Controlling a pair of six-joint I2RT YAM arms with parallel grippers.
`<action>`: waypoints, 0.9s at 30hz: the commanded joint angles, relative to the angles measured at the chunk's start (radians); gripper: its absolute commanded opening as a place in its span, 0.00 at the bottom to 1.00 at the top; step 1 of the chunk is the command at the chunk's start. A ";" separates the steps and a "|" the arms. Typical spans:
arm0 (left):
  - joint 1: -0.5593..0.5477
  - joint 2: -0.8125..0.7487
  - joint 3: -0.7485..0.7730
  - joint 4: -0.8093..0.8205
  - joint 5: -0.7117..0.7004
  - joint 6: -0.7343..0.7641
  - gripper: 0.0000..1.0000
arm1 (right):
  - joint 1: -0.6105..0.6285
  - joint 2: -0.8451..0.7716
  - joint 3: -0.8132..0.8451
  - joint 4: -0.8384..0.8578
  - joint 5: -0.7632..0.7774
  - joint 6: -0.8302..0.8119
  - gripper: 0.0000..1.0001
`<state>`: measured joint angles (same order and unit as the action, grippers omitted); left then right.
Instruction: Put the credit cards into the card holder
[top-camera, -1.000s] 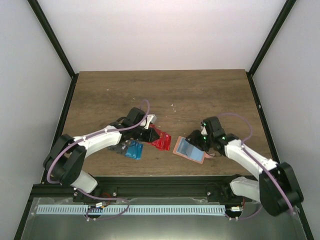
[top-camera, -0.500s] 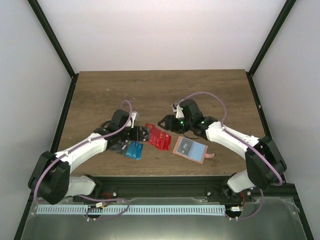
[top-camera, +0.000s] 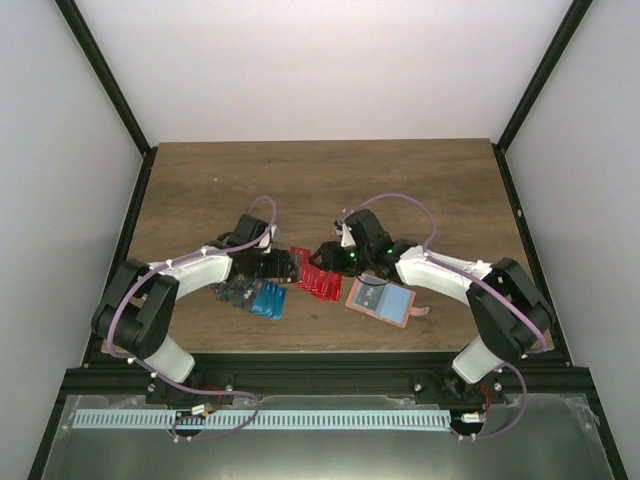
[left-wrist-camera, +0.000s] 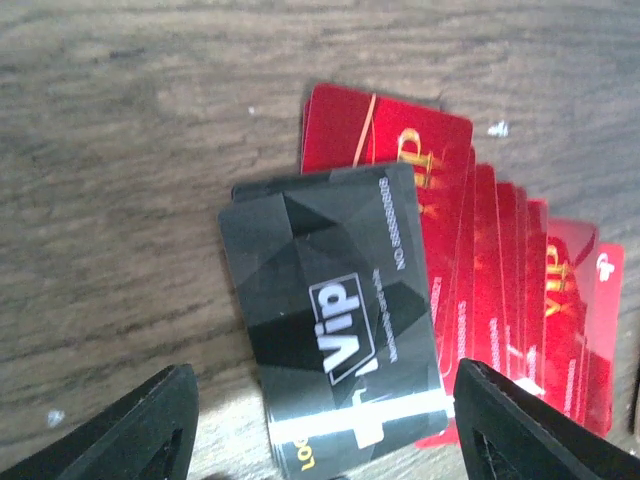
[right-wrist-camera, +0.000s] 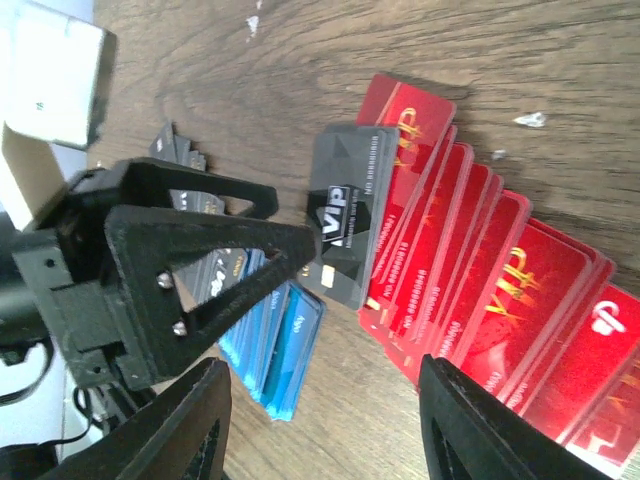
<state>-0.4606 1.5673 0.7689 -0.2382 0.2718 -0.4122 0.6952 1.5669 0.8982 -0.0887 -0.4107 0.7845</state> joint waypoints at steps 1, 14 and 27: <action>-0.006 0.028 0.065 -0.034 -0.040 0.006 0.75 | 0.003 -0.041 -0.029 -0.004 0.073 -0.023 0.54; -0.097 0.137 0.160 -0.129 -0.179 -0.046 0.81 | -0.020 -0.123 -0.112 -0.044 0.143 -0.064 0.55; -0.188 0.197 0.193 -0.195 -0.330 -0.109 0.70 | -0.079 -0.195 -0.192 -0.039 0.122 -0.088 0.55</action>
<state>-0.6212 1.7321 0.9615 -0.3763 -0.0048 -0.4866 0.6353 1.4052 0.7174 -0.1303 -0.2878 0.7197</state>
